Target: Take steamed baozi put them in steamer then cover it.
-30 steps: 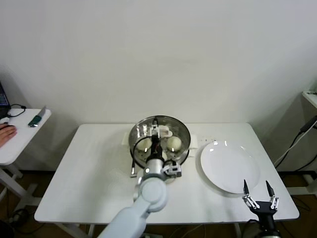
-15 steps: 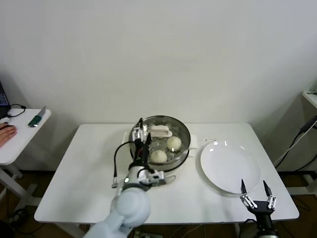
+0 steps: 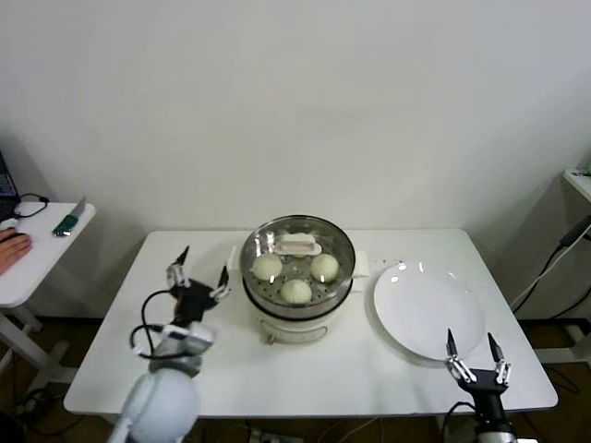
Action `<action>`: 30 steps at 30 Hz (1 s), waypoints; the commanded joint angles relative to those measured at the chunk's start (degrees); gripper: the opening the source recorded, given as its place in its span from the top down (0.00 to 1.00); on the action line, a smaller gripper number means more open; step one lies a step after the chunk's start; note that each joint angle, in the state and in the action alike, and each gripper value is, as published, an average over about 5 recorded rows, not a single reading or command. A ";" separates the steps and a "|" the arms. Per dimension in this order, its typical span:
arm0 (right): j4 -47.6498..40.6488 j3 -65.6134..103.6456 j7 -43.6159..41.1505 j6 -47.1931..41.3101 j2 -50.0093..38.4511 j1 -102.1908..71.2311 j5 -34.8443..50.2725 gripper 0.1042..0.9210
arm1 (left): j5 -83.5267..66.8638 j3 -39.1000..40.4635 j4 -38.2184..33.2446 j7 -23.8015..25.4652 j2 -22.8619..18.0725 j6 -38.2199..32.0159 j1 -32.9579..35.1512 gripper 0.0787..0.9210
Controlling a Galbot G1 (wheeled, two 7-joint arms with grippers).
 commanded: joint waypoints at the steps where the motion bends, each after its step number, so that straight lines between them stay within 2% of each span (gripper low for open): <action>1: -1.24 -0.61 0.94 -1.08 -0.07 0.20 0.83 0.12 | -35.99 -19.19 5.47 1.59 -3.83 -31.26 17.96 0.12; 11: -2.48 -1.21 1.00 -1.80 -0.32 0.67 2.03 0.12 | -35.33 -16.05 12.33 1.90 -7.45 -37.67 19.06 0.12; 30: -1.96 -1.86 0.73 -2.93 -0.64 1.10 2.40 0.12 | -33.57 -15.48 12.36 1.84 -8.94 -39.00 20.00 0.12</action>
